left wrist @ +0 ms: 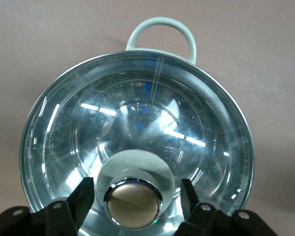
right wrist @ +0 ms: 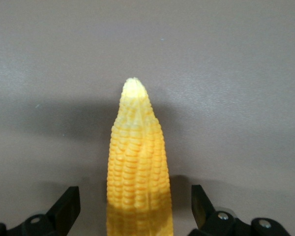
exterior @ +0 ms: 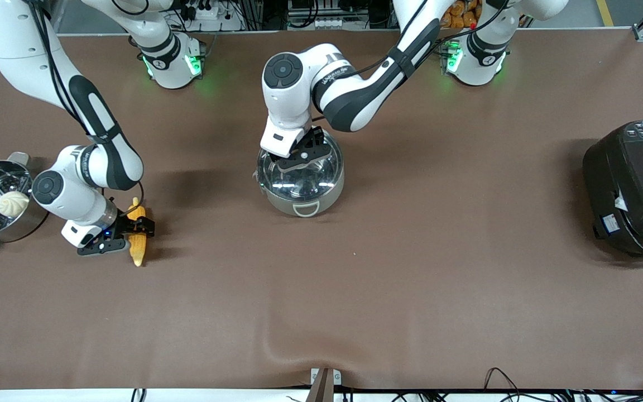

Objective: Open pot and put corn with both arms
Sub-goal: 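Lift the glass lid off the pot while the right gripper lifts the corn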

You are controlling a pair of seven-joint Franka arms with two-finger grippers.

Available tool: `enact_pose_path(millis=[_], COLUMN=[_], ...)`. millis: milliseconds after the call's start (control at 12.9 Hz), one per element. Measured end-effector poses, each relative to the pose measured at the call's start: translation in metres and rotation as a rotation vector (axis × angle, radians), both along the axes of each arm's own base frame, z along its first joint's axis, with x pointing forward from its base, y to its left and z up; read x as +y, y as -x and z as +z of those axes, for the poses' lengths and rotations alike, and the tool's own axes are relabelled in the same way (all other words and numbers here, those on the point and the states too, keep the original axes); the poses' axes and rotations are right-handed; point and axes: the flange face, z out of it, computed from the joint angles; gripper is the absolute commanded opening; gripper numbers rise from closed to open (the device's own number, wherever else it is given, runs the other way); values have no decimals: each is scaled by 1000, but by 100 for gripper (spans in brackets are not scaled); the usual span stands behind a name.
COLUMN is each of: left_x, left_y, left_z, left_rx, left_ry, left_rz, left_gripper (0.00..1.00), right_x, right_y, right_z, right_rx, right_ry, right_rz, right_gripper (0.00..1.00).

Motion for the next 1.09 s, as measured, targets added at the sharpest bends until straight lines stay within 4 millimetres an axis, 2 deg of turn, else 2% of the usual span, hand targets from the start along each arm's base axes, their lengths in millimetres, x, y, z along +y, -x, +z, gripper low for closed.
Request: enact_pose_path(millis=[156,233,311,389,467,700,933,1089], left_x=[1,1,1,1,1,2,6,23], left_y=[1,1,1,1,1,1,-1,-8], left_z=[-2,-3,-4,-3,-3,-3,8,41], left_rx=[3,5,6,5,5,5,12,11], left_ry=[-6,-8,-10,-10,-10,-11,-27,-55], left_rz=[0,1,2,8,11,14,22,41], left_gripper=[51,44,30,13,0,0,0,0], right_x=[2,3,3,4,4,3,3,3], right_y=[0,0,0,0,0,-1,-2,-5], right_z=[0,0,0,0,0,1,3,7], right_rx=[-1,-1,-1,-1,-1,-5,-8,5], right_ry=[-1,-2,-2,-1,0,3,3,-7], right_rz=[12,19,23,28,42,93,99,90], right_gripper=[66,56,55,50,39,11,10,11])
